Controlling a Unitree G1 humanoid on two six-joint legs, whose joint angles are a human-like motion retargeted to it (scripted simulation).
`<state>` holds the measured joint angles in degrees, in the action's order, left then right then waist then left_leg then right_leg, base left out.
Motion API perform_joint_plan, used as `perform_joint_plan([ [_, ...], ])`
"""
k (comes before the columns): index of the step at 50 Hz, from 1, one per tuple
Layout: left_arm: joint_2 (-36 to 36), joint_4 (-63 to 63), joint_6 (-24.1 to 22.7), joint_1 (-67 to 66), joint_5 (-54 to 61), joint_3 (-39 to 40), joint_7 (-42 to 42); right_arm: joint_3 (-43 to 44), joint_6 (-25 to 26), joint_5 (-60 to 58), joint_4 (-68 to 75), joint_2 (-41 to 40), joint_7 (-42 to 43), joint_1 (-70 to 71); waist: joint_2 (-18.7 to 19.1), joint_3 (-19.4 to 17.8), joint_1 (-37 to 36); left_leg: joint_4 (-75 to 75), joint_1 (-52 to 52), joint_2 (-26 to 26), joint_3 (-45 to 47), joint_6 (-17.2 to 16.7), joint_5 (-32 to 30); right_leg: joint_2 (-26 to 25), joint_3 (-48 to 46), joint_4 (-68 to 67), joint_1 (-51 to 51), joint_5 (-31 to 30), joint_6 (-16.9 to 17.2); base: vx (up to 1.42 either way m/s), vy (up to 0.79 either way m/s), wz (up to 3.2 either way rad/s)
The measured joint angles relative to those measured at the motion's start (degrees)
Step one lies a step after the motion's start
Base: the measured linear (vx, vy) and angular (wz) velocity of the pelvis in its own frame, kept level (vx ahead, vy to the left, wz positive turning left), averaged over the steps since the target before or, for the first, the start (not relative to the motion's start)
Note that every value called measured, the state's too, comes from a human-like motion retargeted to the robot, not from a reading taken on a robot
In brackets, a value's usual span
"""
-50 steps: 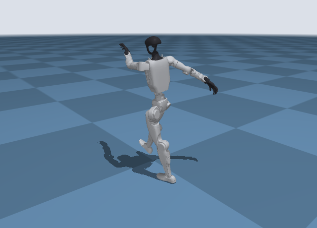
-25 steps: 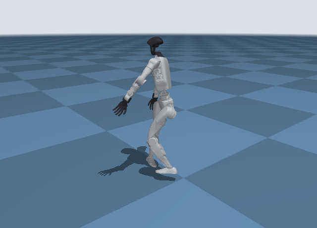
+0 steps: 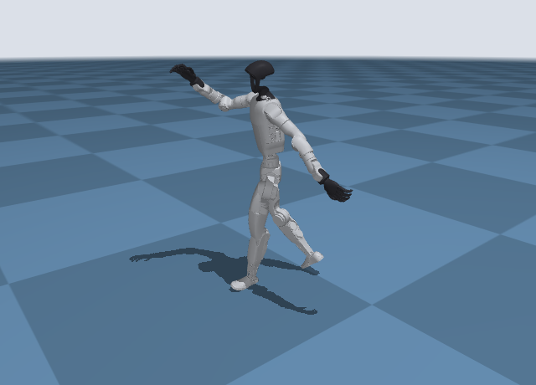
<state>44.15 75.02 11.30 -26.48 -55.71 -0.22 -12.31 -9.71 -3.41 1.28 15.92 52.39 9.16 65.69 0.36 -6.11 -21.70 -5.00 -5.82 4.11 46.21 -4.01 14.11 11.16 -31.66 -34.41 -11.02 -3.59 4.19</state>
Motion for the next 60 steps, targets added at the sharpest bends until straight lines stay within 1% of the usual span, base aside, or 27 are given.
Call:
perform_joint_plan([
  [2, -4.44, 0.80, -2.92, 2.28, 1.24, -9.13, -2.18, 1.73, -1.79, 0.93, -9.48, 0.12, -3.15, -6.18, -0.77, 0.14, 0.61, 0.31, -0.47, -2.32, -6.12, 2.78, 0.46, 1.01, 7.17, -14.57, 9.55, -2.28, 1.97, 0.47, 0.21, 2.26],
  [3, -6.71, 0.51, -4.34, 3.45, 1.35, -12.77, -2.47, 2.75, -2.81, 1.24, -13.66, 0.29, -4.88, -9.69, -0.66, 0.10, 0.97, 1.24, -0.85, -3.11, -9.66, 3.68, 0.94, -1.05, 12.27, -19.61, 14.09, -1.07, 4.02, 0.43, 0.17, 2.77],
  [5, -11.17, -1.02, -6.38, 5.51, 0.66, -17.94, -1.50, 5.36, -4.45, 1.49, -20.90, 0.60, -8.17, -17.86, 0.46, -0.11, 0.97, 3.59, -1.21, -4.28, -16.68, 4.58, 1.92, -3.87, 18.20, -26.81, 20.70, 2.40, 6.04, 0.44, 0.17, 3.02],
  [8, -16.21, -4.98, -8.15, 6.01, -3.98, -22.24, 1.68, 9.13, -5.67, 0.11, -26.67, -0.50, -11.49, -30.94, 3.09, -0.54, 0.14, 6.67, 0.13, -6.16, -27.12, 4.77, 2.79, -2.60, 19.39, -31.52, 25.14, 3.61, 3.21, 0.45, 0.18, 3.28],
  [10, -17.70, -7.23, -9.43, 5.39, -9.64, -24.91, 3.31, 11.18, -6.28, -2.34, -27.77, -2.39, -12.65, -39.12, 4.58, -0.53, 0.01, 8.40, 1.45, -7.58, -34.45, 4.48, 3.04, -1.91, 20.07, -32.08, 26.64, 4.85, 1.03, 0.43, 0.12, 3.72],
  [14, -16.14, -8.51, -9.42, 5.07, -20.24, -29.78, 5.97, 14.18, -6.39, -6.34, -24.00, -8.56, -11.16, -52.92, 5.96, -0.13, 0.37, 10.15, 4.72, -10.54, -49.90, 3.68, 2.14, -2.31, 22.14, -29.87, 28.25, 9.09, -1.14, 0.38, 0.02, 4.19],
  [17, -14.52, -6.80, -7.22, 6.35, -22.29, -30.73, 7.91, 15.57, -5.45, -6.57, -16.69, -13.67, -9.26, -60.86, 5.98, -0.07, 1.03, 9.63, 7.96, -12.23, -61.07, 3.24, 0.06, -3.80, 24.16, -26.66, 29.32, 11.14, -1.77, 0.32, -0.04, 4.42],
  [20, -13.06, -3.71, -5.98, 9.88, -21.95, -30.88, 9.07, 16.14, -4.53, -8.48, -6.10, -17.75, -9.94, -66.58, 5.54, -0.60, 3.30, 8.52, 11.51, -12.79, -69.97, 2.26, -2.91, -5.15, 24.87, -21.60, 29.95, 12.02, -2.31, 0.29, -0.06, 4.35],
  [22, -11.87, -2.04, -5.92, 13.59, -22.98, -31.25, 9.11, 15.87, -3.75, -10.55, 1.93, -19.88, -11.94, -69.22, 5.29, -1.25, 6.15, 8.20, 13.42, -12.47, -73.01, 1.43, -4.53, -5.41, 23.96, -17.03, 30.37, 11.39, -2.64, 0.27, -0.09, 4.00],
  [24, -10.32, -1.34, -5.77, 17.69, -25.27, -31.71, 9.23, 15.38, -2.82, -11.92, 9.58, -21.84, -13.82, -71.75, 5.11, -1.80, 9.62, 8.14, 14.91, -11.74, -73.49, 0.59, -5.24, -5.97, 23.08, -11.72, 31.20, 11.76, -2.44, 0.27, -0.12, 3.58],
  [28, -6.06, -2.22, -5.15, 28.05, -29.85, -30.78, 9.92, 14.44, -1.55, -14.50, 24.78, -25.40, -15.96, -75.18, 3.75, -3.42, 16.95, 6.86, 17.82, -10.48, -74.09, -0.07, -4.32, -6.30, 20.69, 1.54, 33.35, 9.72, -0.80, 0.27, -0.15, 2.75],
  [32, -0.55, -6.16, -4.73, 38.57, -29.07, -26.81, 11.48, 12.79, -0.56, -18.03, 37.34, -27.85, -16.45, -78.53, 0.92, -5.54, 23.42, 3.04, 22.06, -10.28, -83.05, 0.63, -3.61, -6.82, 20.09, 20.43, 33.44, 3.53, 2.18, 0.33, -0.19, 1.80],
  [35, 3.98, -9.95, -3.56, 46.07, -25.17, -24.43, 13.44, 11.63, 0.96, -19.97, 44.24, -29.46, -16.41, -81.41, -1.04, -8.38, 27.99, 0.55, 26.50, -9.71, -89.34, 0.53, -4.61, -7.75, 24.41, 33.70, 31.51, 1.50, 4.76, 0.46, -0.21, 1.36],
  [36, 5.48, -11.18, -2.92, 48.38, -24.32, -24.43, 14.24, 11.20, 1.35, -20.36, 45.79, -30.00, -16.55, -82.63, -1.13, -9.21, 29.04, 0.44, 27.62, -9.23, -90.37, 0.49, -5.00, -8.48, 27.35, 36.03, 31.11, 1.83, 4.85, 0.54, -0.21, 1.00],
  [38, 7.76, -13.49, -1.61, 52.54, -22.46, -24.49, 15.45, 10.59, 1.92, -20.69, 48.29, -30.90, -17.39, -85.35, -0.88, -10.27, 30.66, 0.45, 29.28, -8.48, -91.88, 0.48, -6.15, -9.75, 32.34, 38.62, 30.59, 1.52, 4.80, 0.59, -0.19, 0.69],
  [40, 8.73, -15.63, -0.38, 55.47, -20.23, -24.35, 16.23, 10.38, 2.09, -20.42, 50.04, -31.34, -19.03, -88.23, 0.08, -10.18, 31.97, 0.58, 30.00, -8.09, -93.27, 0.35, -8.09, -10.55, 35.03, 38.44, 30.29, -0.80, 4.40, 0.65, -0.17, 0.49],
  [42, 8.62, -17.62, 0.23, 56.47, -19.01, -24.23, 17.16, 10.11, 1.73, -19.92, 51.51, -31.45, -20.25, -90.76, 1.73, -9.43, 33.45, 1.58, 30.09, -7.92, -95.48, -0.63, -10.15, -10.77, 33.58, 37.29, 29.76, -1.18, 3.57, 0.70, -0.15, 0.43],
  [44, 7.53, -19.53, 0.10, 56.39, -18.61, -24.29, 18.09, 9.96, 0.97, -18.45, 53.51, -31.36, -20.72, -92.00, 3.94, -8.70, 34.59, 3.05, 29.72, -7.71, -97.44, -2.49, -12.38, -10.98, 31.13, 35.49, 29.31, 0.99, 1.79, 0.73, -0.15, 0.36],
  [45, 6.69, -20.47, -0.08, 56.07, -18.79, -24.40, 18.58, 9.97, 0.56, -17.39, 54.71, -31.37, -20.62, -92.31, 5.11, -8.42, 35.02, 4.05, 29.44, -7.62, -97.95, -3.66, -13.51, -11.20, 30.27, 34.17, 29.07, 3.10, 0.75, 0.76, -0.17, 0.31],
  [47, 3.64, -22.25, 0.20, 55.03, -22.36, -23.96, 18.59, 9.94, 0.41, -15.66, 58.87, -31.70, -20.51, -90.68, 6.51, -9.23, 34.85, 10.01, 27.88, -9.14, -93.00, -5.64, -15.16, -10.96, 29.32, 28.17, 28.84, 9.43, -1.31, 0.78, -0.19, 0.24],
  [48, 1.98, -23.26, 0.11, 54.11, -25.43, -23.62, 17.69, 8.98, 0.44, -14.66, 61.26, -32.03, -20.82, -89.29, 6.16, -9.82, 34.51, 16.59, 25.84, -11.35, -87.48, -5.76, -14.88, -10.06, 29.12, 23.76, 28.77, 12.77, -2.15, 0.79, -0.21, 0.33],
  [49, 0.46, -24.44, -0.20, 52.84, -28.62, -23.35, 16.29, 7.27, 0.54, -13.39, 63.36, -32.48, -21.07, -87.63, 5.65, -9.81, 34.25, 26.98, 20.86, -13.30, -80.13, -4.71, -12.36, -8.96, 29.00, 18.78, 29.58, 15.85, -2.61, 0.79, -0.22, 0.51],
  [50, -0.99, -25.69, -0.62, 51.39, -31.88, -23.11, 14.64, 5.19, 0.67, -11.98, 65.32, -32.99, -21.29, -85.84, 5.07, -9.49, 34.04, 39.28, 14.42, -15.11, -71.87, -3.08, -8.72, -7.77, 28.91, 13.51, 30.82, 18.79, -2.87, 0.77, -0.22, 0.79],
  [52, -4.02, -27.59, -1.39, 47.03, -37.69, -23.04, 11.90, 0.48, 0.61, -10.20, 67.55, -33.86, -20.08, -81.48, 5.37, -7.82, 32.96, 60.59, 0.06, -12.61, -58.89, 2.66, 2.97, -6.48, 27.47, 3.77, 33.97, 24.65, -3.23, 0.77, -0.23, 0.86],
  [55, -7.63, -27.61, -0.82, 38.35, -45.86, -23.88, 8.35, -4.36, 1.54, -11.81, 68.86, -33.56, -14.11, -71.47, 5.56, -7.18, 28.70, 77.40, -14.22, -9.50, -49.66, 9.51, 19.59, -5.92, 26.10, -5.95, 33.97, 32.76, -3.24, 0.82, -0.25, 0.31],
  [57, -8.07, -25.32, 0.18, 30.94, -50.56, -25.97, 5.93, -5.31, 3.30, -15.37, 68.32, -32.31, -8.08, -63.17, 5.03, -7.02, 24.37, 79.03, -20.46, -9.15, -46.42, 12.12, 24.24, -6.15, 25.90, -7.45, 30.61, 36.21, -2.34, 0.88, -0.24, -0.22],
  [60, -6.24, -19.30, -0.65, 19.18, -55.01, -30.57, 2.13, -8.95, 5.53, -21.74, 66.49, -30.91, -1.67, -49.69, 3.09, -5.20, 16.03, 72.20, -27.76, -8.79, -41.60, 14.56, 23.77, -6.79, 26.85, -2.42, 23.64, 36.51, 0.27, 0.96, -0.22, -0.58],
])
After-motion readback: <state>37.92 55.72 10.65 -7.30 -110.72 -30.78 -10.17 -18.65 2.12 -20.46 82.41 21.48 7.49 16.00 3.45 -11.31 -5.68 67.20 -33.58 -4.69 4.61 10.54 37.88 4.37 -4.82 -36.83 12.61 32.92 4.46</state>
